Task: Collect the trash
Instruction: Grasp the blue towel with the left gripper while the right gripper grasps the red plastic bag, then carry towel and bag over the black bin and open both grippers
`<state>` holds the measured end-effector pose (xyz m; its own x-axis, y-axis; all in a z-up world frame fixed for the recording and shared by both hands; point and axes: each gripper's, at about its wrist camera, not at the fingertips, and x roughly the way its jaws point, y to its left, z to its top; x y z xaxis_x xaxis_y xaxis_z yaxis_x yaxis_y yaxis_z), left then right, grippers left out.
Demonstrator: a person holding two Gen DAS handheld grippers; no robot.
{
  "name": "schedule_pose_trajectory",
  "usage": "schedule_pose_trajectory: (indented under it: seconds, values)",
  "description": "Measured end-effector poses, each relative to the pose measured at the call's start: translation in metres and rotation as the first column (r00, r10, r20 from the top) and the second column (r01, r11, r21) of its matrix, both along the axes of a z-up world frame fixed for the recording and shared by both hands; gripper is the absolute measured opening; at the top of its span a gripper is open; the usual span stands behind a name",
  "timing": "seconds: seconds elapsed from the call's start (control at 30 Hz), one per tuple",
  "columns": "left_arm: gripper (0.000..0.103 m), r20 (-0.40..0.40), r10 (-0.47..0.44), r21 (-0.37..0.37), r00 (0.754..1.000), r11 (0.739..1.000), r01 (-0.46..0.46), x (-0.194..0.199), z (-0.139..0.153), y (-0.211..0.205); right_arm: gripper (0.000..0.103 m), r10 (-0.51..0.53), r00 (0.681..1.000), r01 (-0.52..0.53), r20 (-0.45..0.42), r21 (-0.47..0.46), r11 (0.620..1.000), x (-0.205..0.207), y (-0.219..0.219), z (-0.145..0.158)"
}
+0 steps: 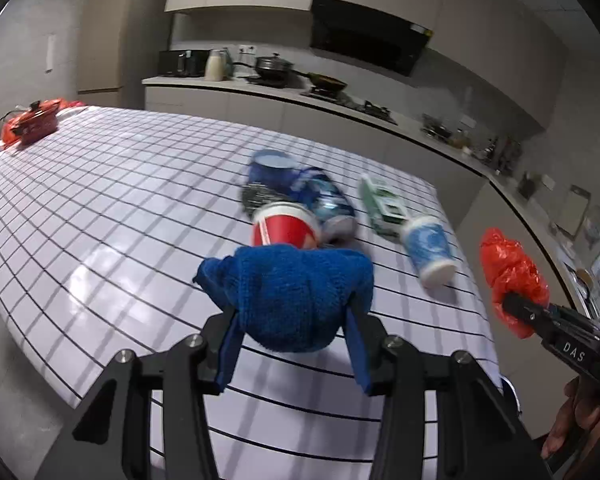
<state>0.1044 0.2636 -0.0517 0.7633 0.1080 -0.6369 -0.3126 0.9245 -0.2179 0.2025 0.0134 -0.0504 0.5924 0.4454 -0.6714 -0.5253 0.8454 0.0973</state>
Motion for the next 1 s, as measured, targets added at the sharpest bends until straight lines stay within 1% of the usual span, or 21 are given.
schedule_pose_trajectory:
  seconds: [0.17, 0.3, 0.53, 0.7, 0.87, 1.0]
  values:
    - [0.047, 0.005, -0.068, 0.003, 0.998, 0.998, 0.068, 0.005, 0.006, -0.049, 0.029, -0.045, 0.999, 0.045, 0.004, -0.001, 0.999, -0.011, -0.047, 0.004]
    - [0.047, 0.009, -0.132, 0.004, 0.991, 0.991, 0.132, 0.007, 0.010, -0.089, 0.029, -0.087, 0.996, 0.087, 0.001, -0.004, 0.996, -0.021, -0.086, 0.006]
    - [0.047, 0.007, -0.247, 0.007, 0.969, 0.969, 0.247, 0.011, 0.014, -0.159, 0.029, -0.180, 0.984, 0.180, -0.003, -0.007, 0.984, -0.036, -0.162, 0.008]
    - [0.047, 0.002, -0.319, 0.008, 0.948, 0.948, 0.319, 0.017, 0.015, -0.206, 0.029, -0.241, 0.971, 0.241, -0.003, -0.010, 0.971, -0.045, -0.213, 0.009]
    - [0.047, -0.011, -0.369, 0.011, 0.930, 0.929, 0.369, 0.021, 0.010, -0.243, 0.029, -0.292, 0.957, 0.291, -0.008, -0.015, 0.956, -0.053, -0.257, 0.008]
    - [0.047, -0.025, -0.390, 0.008, 0.921, 0.921, 0.390, 0.020, 0.003, -0.263, 0.029, -0.320, 0.947, 0.320, -0.018, -0.020, 0.947, -0.057, -0.286, 0.004]
